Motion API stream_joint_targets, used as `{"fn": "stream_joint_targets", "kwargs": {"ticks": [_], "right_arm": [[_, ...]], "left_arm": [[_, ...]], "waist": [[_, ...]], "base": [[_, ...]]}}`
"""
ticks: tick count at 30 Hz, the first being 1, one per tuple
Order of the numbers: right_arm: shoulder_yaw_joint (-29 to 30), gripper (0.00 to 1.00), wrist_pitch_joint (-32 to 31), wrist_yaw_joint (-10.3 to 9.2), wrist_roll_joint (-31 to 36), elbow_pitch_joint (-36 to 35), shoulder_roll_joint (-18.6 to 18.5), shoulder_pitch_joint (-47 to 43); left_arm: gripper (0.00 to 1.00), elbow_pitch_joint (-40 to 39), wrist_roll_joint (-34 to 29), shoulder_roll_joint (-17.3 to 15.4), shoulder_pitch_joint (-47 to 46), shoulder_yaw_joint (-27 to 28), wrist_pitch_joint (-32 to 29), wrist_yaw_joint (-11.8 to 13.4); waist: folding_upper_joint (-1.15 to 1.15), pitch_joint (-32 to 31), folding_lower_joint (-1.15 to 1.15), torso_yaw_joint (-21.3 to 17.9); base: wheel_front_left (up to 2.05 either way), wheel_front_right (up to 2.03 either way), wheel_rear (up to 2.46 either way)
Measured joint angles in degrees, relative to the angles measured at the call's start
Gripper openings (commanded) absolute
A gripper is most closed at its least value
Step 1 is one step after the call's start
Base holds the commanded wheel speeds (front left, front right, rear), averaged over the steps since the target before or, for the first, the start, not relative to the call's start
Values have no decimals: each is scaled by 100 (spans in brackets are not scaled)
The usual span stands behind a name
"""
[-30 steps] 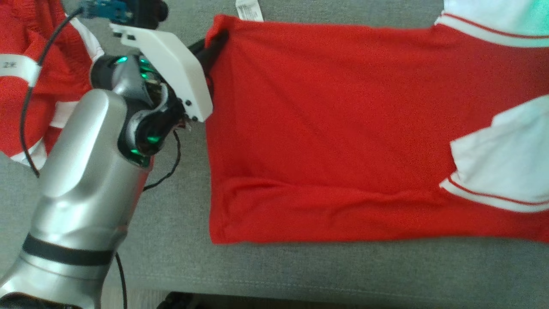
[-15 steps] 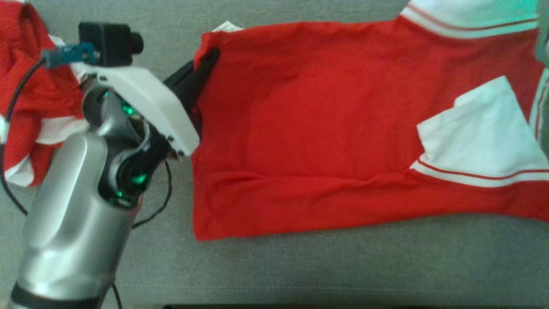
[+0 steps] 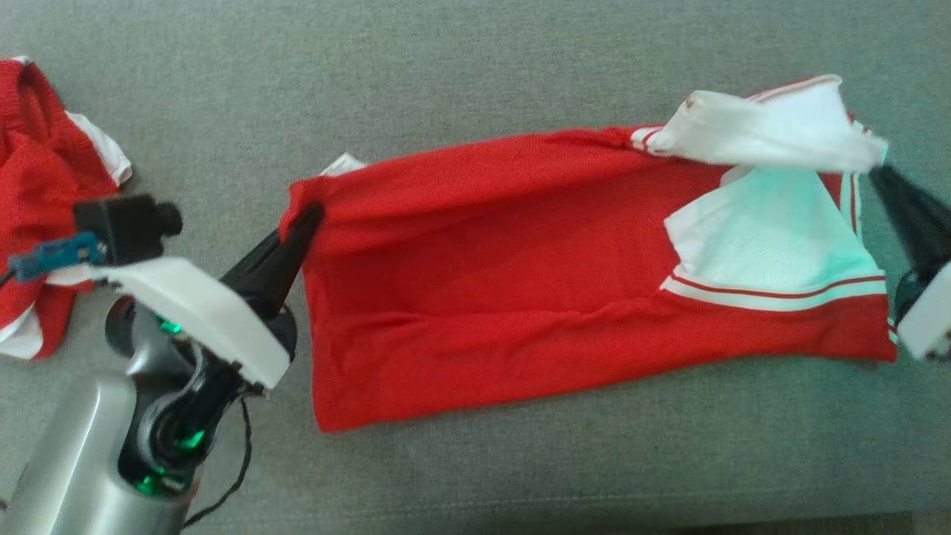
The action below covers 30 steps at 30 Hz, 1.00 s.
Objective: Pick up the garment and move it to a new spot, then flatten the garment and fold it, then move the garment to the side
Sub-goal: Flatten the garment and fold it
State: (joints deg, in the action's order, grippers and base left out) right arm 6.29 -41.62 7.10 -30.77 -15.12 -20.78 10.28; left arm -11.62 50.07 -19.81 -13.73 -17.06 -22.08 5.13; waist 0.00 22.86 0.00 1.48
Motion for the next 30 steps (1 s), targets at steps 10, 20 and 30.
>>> {"fn": "stream_joint_targets", "kwargs": {"ticks": [10, 20, 30], "right_arm": [[193, 0, 0, 0, -49, -266, 375, -538], [8, 0, -138, 0, -41, -183, 435, -872], [-192, 0, -474, 0, 103, 58, 390, -1035]], "left_arm": [[0, -90, -92, -65, 333, 85, 432, -180], [0, 302, -521, -211, 767, -211, 881, -616], [0, 860, -756, -212, 798, -467, 1280, -872]], "waist": [[0, -192, 0, -135], [0, -400, 0, -163], [0, -638, 0, -123]], "base": [[0, 0, 0], [0, 0, 0], [0, 0, 0]]}}
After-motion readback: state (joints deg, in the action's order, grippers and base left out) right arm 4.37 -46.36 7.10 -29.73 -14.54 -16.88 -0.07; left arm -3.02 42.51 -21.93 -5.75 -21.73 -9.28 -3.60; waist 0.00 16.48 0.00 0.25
